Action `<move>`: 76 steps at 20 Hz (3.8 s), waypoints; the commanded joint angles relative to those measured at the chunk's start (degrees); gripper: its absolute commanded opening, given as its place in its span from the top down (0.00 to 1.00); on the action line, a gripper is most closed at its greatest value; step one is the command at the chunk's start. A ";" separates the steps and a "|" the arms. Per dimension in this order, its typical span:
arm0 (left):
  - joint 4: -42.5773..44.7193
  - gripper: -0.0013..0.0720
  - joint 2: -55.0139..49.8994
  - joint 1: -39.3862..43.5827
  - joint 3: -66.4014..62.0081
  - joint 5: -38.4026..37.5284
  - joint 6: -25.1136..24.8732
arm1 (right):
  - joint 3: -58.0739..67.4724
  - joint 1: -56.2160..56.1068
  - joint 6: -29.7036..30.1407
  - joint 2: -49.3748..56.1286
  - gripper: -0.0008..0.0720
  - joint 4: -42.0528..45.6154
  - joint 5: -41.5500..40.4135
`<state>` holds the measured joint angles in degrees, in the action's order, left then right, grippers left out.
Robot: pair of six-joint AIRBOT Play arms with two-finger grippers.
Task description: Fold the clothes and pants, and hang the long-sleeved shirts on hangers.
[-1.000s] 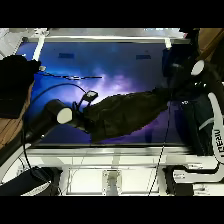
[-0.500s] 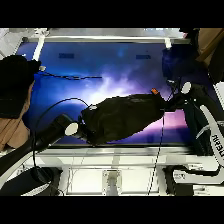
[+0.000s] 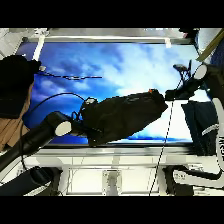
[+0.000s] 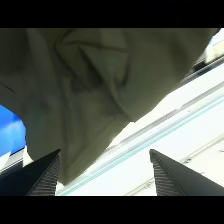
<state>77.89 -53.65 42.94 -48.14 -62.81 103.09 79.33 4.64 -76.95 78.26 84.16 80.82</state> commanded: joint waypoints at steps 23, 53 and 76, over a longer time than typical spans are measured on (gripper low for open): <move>0.48 0.12 3.89 0.00 -0.57 0.04 10.16 | 7.72 16.63 12.79 28.22 0.04 -27.47 6.01; 2.75 0.12 3.89 0.00 -0.57 0.04 12.68 | 16.04 11.17 17.70 34.93 0.04 -22.47 6.60; 2.73 0.12 3.89 0.00 -0.57 0.04 12.66 | 23.26 10.10 10.45 32.52 0.07 -24.70 5.92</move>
<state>80.64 -49.74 42.94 -48.69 -62.76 115.74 100.51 13.23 -60.20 111.35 59.64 87.18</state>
